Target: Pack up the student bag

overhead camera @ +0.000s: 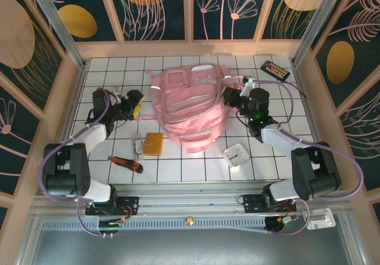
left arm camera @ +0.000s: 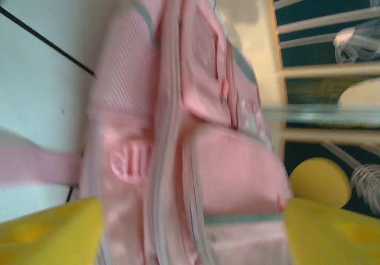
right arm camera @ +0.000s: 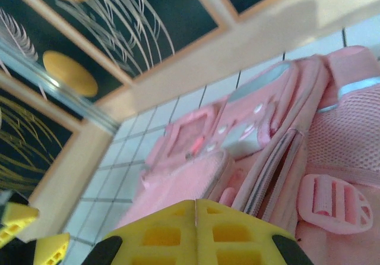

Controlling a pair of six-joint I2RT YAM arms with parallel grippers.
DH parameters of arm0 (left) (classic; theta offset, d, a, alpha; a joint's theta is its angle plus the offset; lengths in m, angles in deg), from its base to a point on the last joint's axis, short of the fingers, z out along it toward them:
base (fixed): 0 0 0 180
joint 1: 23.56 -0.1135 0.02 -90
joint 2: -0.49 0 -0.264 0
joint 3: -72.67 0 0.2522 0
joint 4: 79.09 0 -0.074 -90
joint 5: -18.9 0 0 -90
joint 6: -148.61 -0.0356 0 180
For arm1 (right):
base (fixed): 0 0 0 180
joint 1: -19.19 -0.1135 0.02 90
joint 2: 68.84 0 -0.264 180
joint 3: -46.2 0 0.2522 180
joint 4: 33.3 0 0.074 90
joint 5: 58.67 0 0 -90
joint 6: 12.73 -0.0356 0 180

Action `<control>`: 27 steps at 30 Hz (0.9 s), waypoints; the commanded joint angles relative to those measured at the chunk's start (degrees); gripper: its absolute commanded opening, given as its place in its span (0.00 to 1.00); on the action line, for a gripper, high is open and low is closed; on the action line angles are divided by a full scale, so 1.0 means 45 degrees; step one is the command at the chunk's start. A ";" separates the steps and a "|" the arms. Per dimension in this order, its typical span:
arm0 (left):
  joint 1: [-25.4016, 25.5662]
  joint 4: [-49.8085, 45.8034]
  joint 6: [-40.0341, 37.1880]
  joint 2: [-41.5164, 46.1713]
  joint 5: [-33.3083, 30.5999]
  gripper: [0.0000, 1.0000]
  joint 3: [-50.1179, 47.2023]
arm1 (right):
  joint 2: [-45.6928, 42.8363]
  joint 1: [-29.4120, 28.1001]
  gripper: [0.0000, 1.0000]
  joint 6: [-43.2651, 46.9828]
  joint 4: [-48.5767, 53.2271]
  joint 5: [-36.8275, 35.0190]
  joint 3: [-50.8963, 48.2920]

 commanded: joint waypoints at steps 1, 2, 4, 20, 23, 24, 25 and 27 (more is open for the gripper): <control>0.2298 -0.2606 -0.3101 0.0961 -0.1205 0.99 0.1809 | -0.0324 -0.0479 0.00 0.0593 0.0013 0.0013 0.0822; 0.2981 -0.3589 -0.4160 0.0860 -0.1633 0.99 0.2602 | -0.0281 -0.0590 0.00 0.0656 0.0178 0.0033 0.1019; 0.4540 -0.6538 -0.7334 0.0315 -0.3797 0.99 0.4742 | -0.0232 -0.0814 0.00 0.0823 0.0553 0.0055 0.1490; 0.8164 -0.6268 -1.9179 -0.1106 -0.8092 0.80 0.5651 | -0.0736 -0.2089 0.00 0.1249 0.2271 -0.0380 0.2963; 0.8378 -0.5498 -1.9377 -0.1161 -0.7964 0.80 0.5228 | -0.0758 -0.2205 0.00 0.1341 0.2446 -0.0471 0.3108; 0.8448 -0.5312 -1.9432 -0.1148 -0.7837 0.80 0.5108 | -0.0743 -0.2214 0.00 0.1358 0.2520 -0.0472 0.3148; 0.8498 -0.5272 -1.9480 -0.1150 -0.7704 0.80 0.5074 | -0.0705 -0.2212 0.00 0.1382 0.2557 -0.0480 0.3186; 0.8629 -0.5260 -1.9531 -0.1072 -0.7520 0.82 0.4987 | -0.0589 -0.2212 0.00 0.1401 0.2601 -0.0472 0.3216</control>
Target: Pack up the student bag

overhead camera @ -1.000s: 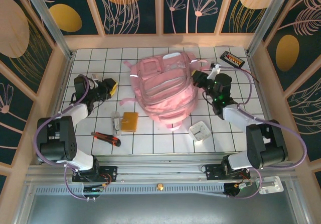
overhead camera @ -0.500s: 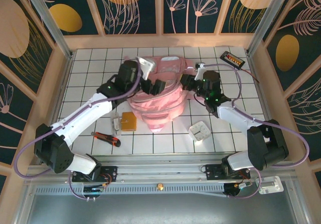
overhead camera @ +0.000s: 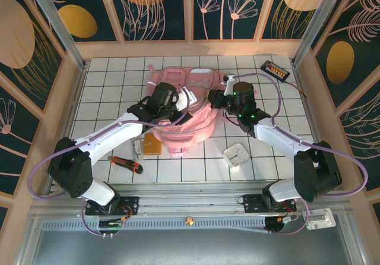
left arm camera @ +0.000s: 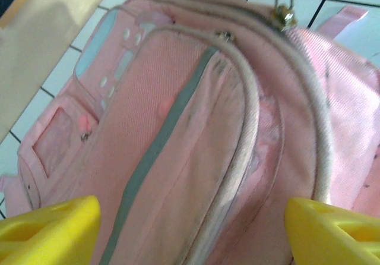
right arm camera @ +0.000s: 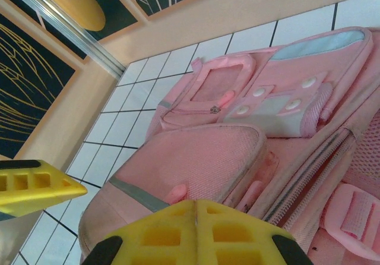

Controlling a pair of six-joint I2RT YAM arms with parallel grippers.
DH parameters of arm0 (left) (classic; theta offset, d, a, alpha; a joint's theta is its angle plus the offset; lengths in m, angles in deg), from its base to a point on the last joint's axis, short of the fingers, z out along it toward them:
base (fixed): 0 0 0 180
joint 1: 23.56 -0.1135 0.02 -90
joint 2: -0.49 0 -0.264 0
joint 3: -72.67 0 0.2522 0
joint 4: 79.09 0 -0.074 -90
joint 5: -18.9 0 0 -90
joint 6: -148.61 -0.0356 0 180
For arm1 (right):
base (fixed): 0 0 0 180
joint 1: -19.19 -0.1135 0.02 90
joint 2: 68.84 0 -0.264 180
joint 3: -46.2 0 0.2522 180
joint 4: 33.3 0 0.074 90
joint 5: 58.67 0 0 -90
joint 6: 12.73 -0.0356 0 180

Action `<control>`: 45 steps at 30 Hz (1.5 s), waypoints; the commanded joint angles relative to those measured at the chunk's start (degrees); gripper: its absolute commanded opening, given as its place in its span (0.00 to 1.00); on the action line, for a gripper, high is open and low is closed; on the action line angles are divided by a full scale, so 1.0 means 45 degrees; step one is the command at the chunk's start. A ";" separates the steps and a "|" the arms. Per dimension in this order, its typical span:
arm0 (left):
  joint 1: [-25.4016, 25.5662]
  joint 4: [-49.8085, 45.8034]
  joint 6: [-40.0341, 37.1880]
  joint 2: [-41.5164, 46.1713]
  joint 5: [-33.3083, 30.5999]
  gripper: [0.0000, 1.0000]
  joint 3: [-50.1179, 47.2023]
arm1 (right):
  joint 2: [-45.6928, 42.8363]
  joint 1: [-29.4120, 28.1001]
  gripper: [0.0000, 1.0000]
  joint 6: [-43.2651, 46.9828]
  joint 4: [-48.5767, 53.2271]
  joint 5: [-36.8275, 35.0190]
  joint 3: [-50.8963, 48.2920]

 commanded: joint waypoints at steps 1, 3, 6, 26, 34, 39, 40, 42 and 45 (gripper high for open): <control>0.0294 0.0777 -0.0629 0.0118 0.0904 0.82 -0.0373 | -0.0541 -0.0200 0.00 0.0143 -0.1418 0.0042 0.0918; 0.0299 0.1201 -0.0412 0.0814 0.1279 0.84 -0.0882 | -0.0423 -0.0200 0.00 0.0158 -0.1431 0.0042 0.0920; 0.0328 0.1695 -0.0407 0.1890 0.1800 0.86 -0.1824 | -0.0284 -0.0201 0.00 0.0122 -0.1478 0.0090 0.0977; 0.0747 0.4019 0.0329 -0.0044 -0.1198 0.34 -0.1745 | -0.0235 -0.0704 0.00 0.0099 -0.1442 -0.0059 0.1113; 0.0747 0.3508 -0.0040 0.0919 -0.1175 0.00 -0.2635 | 0.0054 -0.0020 0.00 0.0282 -0.2200 0.0099 0.0472; 0.0702 0.3298 0.0012 0.1902 -0.0658 0.00 -0.3050 | 0.0566 0.1038 0.00 0.0128 -0.4192 0.0716 -0.0312; 0.0705 0.3174 -0.0002 0.1983 -0.0548 0.00 -0.3031 | 0.0663 0.1175 0.00 0.0129 -0.4485 0.0721 -0.0404; 0.0630 0.2918 0.0054 0.2109 -0.0442 0.00 -0.2943 | 0.0990 0.1525 0.00 0.0130 -0.5031 0.0765 -0.0514; 0.0372 0.2953 0.0340 0.2322 -0.0314 0.00 -0.2980 | 0.1642 0.2058 0.00 -0.0118 -0.5691 0.0992 -0.0584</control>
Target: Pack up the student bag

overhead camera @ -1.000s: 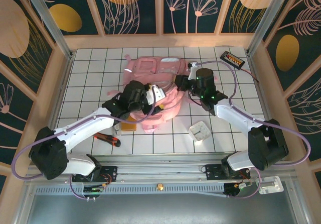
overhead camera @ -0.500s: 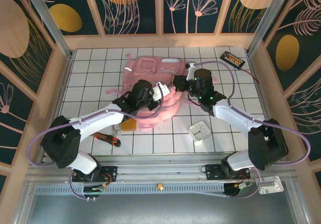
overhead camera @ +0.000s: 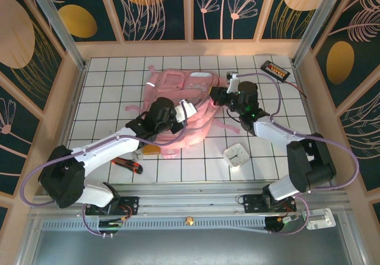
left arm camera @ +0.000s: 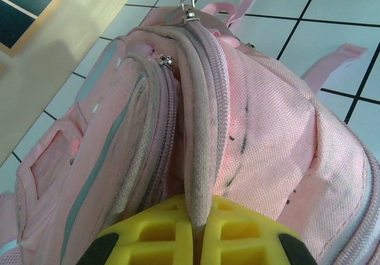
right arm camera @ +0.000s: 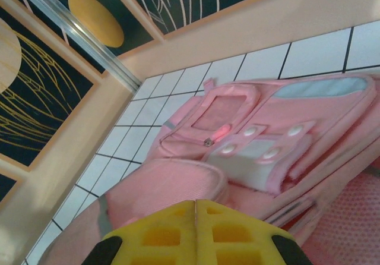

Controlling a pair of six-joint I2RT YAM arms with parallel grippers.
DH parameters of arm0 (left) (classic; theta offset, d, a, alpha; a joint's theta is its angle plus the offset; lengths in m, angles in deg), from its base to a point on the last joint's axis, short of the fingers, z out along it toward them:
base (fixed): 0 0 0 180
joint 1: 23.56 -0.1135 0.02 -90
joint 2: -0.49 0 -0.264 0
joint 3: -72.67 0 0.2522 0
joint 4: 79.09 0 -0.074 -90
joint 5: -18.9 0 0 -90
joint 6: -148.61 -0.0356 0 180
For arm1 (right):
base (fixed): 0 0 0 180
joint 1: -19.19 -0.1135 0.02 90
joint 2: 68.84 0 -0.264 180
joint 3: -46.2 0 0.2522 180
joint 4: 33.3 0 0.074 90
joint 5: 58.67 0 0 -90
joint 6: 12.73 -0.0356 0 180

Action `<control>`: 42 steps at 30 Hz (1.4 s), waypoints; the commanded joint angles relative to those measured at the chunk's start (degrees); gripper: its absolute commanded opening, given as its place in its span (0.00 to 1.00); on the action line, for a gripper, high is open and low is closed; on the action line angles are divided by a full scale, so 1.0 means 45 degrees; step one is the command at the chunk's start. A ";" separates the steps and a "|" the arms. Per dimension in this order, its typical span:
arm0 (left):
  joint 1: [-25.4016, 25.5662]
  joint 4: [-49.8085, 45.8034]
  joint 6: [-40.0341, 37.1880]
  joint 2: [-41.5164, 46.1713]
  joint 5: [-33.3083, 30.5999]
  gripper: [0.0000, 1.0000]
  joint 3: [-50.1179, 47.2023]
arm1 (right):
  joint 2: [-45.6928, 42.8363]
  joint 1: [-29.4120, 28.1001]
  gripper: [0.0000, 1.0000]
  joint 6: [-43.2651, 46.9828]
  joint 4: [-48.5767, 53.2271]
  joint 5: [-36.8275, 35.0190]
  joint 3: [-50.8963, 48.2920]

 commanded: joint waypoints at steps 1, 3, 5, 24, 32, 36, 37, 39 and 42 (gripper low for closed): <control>-0.0424 0.0091 0.0330 0.0944 0.0209 0.00 -0.0055 | 0.0517 0.0921 0.00 -0.0225 -0.2744 -0.0561 -0.0083; -0.0609 0.0261 0.0574 0.1140 0.0343 0.00 -0.0129 | 0.0959 0.1116 0.00 -0.0334 -0.3018 -0.0575 -0.0070; -0.0752 0.0341 0.0679 0.1250 0.0477 0.00 -0.0184 | 0.1422 0.1334 0.00 -0.0439 -0.3283 -0.0603 -0.0126; -0.0448 0.1237 0.1656 0.0586 0.3580 0.00 -0.0536 | -0.1291 0.2214 0.98 0.1476 0.1302 0.1521 0.0104; -0.0722 0.2043 0.2609 0.2366 0.2039 0.74 -0.1527 | -0.1401 0.1578 0.98 0.5602 0.3654 0.3752 0.0496; -0.1410 0.0663 0.2915 0.2194 0.1767 0.70 -0.0669 | -0.0755 0.0965 0.97 0.9366 0.4704 0.5133 0.0638; -0.1439 0.0272 0.2781 0.2025 0.1608 0.70 -0.0409 | -0.0470 0.0912 0.96 0.9892 0.4848 0.4610 0.0762; -0.1538 -0.0155 0.2701 0.1721 0.1192 0.70 -0.0081 | 0.0245 0.1028 0.95 1.1200 0.5482 0.4967 0.1193; -0.1866 -0.0381 0.3073 0.1455 0.1103 0.69 0.0156 | 0.1263 0.0981 0.89 1.2373 0.6575 0.4901 0.2118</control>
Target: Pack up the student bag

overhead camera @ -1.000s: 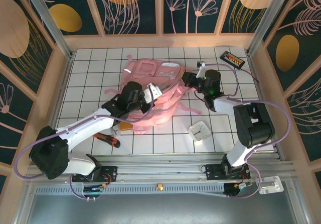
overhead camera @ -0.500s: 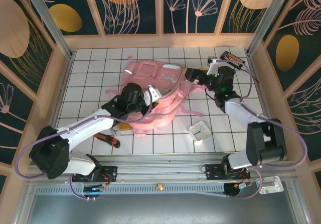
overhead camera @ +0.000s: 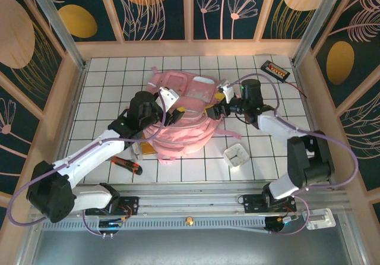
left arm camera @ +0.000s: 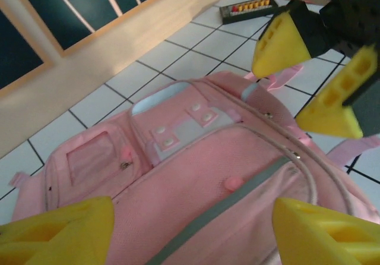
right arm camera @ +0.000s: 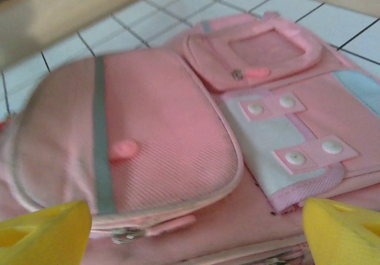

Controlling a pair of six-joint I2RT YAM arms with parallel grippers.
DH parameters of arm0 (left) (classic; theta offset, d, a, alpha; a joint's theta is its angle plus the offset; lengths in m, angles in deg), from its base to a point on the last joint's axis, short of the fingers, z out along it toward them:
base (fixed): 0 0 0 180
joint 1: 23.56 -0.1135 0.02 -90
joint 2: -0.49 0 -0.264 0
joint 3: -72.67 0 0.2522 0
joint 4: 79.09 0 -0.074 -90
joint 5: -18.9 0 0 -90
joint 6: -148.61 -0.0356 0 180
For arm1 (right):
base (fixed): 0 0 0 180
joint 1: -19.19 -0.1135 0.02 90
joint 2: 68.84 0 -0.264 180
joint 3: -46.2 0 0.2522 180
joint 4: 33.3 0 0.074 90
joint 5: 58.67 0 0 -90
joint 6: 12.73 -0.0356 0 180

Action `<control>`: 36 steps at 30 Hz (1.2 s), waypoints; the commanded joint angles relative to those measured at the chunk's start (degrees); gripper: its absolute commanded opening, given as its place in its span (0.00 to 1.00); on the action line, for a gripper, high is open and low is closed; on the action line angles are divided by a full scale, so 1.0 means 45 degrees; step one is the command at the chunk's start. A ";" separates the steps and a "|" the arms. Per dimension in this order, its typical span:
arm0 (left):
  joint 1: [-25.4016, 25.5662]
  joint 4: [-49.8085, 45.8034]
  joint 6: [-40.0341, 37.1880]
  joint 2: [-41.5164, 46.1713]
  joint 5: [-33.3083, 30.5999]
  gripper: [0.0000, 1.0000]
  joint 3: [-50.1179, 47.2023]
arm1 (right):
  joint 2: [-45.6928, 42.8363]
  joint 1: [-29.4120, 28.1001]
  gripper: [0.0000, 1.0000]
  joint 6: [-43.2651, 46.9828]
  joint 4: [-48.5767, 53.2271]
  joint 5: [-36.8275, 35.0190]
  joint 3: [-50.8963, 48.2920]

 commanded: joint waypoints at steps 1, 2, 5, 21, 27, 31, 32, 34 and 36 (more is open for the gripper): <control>-0.0287 -0.0826 0.0437 -0.0334 -0.0167 0.69 0.0478 | 0.0852 0.0014 0.87 0.2953 0.1754 0.0608 0.1129; -0.0300 -0.0908 0.0388 -0.0365 -0.0069 0.69 0.0472 | 0.0991 -0.0068 0.85 0.3081 0.1820 0.0603 0.1194; -0.0307 -0.1423 -0.0306 -0.0444 0.0443 0.70 0.0483 | 0.1063 -0.0117 0.84 0.3298 0.1607 0.1078 0.1006; -0.0306 -0.3847 -0.5686 -0.3262 -0.0153 0.67 0.2620 | 0.1416 -0.0053 0.80 0.2967 0.0577 0.1842 0.0568; -0.0295 -0.4115 -0.6646 -0.2641 0.0757 0.69 0.2037 | 0.1525 -0.0043 0.80 0.3019 0.0538 0.1869 0.0411; -0.0305 -0.4564 -0.7013 -0.2317 0.1143 0.70 0.2123 | 0.1655 -0.0062 0.80 0.2923 0.0443 0.2047 0.0447; -0.0307 -0.4621 -0.7125 -0.2230 0.1175 0.71 0.2089 | 0.1640 -0.0053 0.80 0.2872 0.0387 0.2084 0.0418; -0.0301 -0.4711 -0.7310 -0.2134 0.1176 0.71 0.1978 | 0.1616 -0.0046 0.80 0.2814 0.0293 0.2145 0.0361; -0.0302 -0.4648 -0.7395 -0.2175 0.1084 0.72 0.1871 | 0.1601 -0.0055 0.80 0.2760 0.0209 0.2160 0.0312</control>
